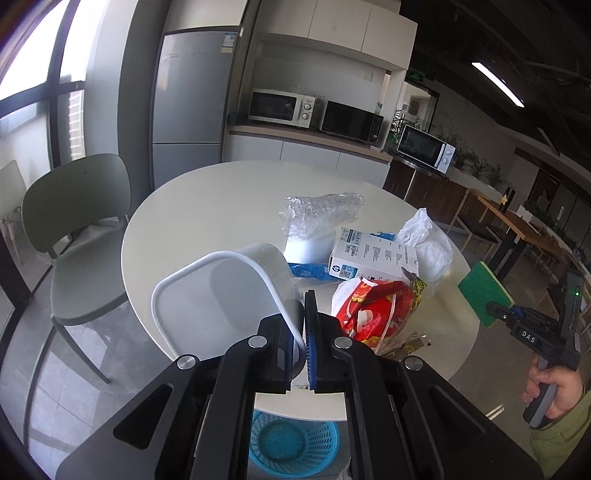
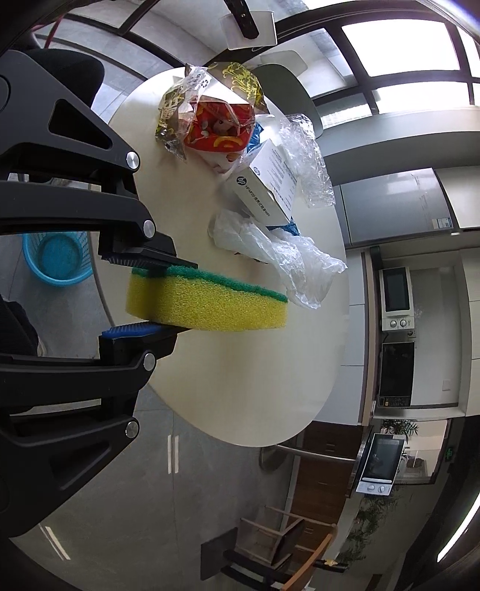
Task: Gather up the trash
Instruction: 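Carry the cup and sponge down over the blue wastebasket with both tools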
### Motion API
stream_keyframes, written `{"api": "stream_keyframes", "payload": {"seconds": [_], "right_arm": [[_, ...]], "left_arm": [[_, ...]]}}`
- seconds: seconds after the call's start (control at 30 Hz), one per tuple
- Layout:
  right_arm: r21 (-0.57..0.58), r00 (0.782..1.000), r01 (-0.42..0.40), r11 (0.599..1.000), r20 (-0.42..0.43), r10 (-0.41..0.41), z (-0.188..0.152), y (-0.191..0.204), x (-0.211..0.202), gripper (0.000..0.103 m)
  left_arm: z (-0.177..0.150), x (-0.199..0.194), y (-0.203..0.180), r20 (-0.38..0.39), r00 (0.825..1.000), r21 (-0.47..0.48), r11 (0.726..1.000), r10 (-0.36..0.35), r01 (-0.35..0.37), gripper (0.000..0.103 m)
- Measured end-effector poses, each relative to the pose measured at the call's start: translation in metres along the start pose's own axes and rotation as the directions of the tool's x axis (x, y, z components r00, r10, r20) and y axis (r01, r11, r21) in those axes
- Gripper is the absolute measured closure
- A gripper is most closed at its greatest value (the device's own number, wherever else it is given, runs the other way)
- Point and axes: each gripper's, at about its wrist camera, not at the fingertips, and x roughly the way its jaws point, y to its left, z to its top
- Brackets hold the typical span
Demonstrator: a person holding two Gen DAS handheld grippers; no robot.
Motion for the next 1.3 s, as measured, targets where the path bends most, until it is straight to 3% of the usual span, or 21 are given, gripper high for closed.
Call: {"api": "stream_keyframes", "payload": {"seconds": [0.47, 0.67, 0.8, 1.2, 1.3], "right_arm": [[-0.018, 0.993, -0.117, 0.993, 0.021, 0.118, -0.034, 0.035, -0.065, 0.08], [-0.056, 0.981, -0.193, 0.98, -0.002, 0.193, -0.056, 0.061, -0.088, 0.08], [-0.069, 0.973, -0.231, 0.971, -0.037, 0.229, -0.072, 0.075, -0.094, 0.08], [-0.065, 0.94, -0.302, 0.951, -0.185, 0.286, -0.123, 0.095, -0.074, 0.08], [-0.047, 0.922, -0.323, 0.945, -0.241, 0.303, -0.136, 0.097, -0.055, 0.08]], "left_arm": [[-0.046, -0.049, -0.024, -0.007, 1.0, 0.086, 0.996, 0.014, -0.014, 0.099], [-0.073, -0.056, -0.039, -0.057, 0.998, 0.118, 0.993, -0.023, 0.03, 0.099], [-0.088, -0.05, -0.044, -0.098, 0.993, 0.112, 0.991, -0.063, 0.074, 0.099], [-0.142, -0.009, -0.049, -0.262, 0.964, 0.142, 0.986, -0.046, 0.086, 0.099], [-0.155, 0.004, -0.049, -0.297, 0.954, 0.135, 0.986, -0.05, 0.094, 0.099]]}}
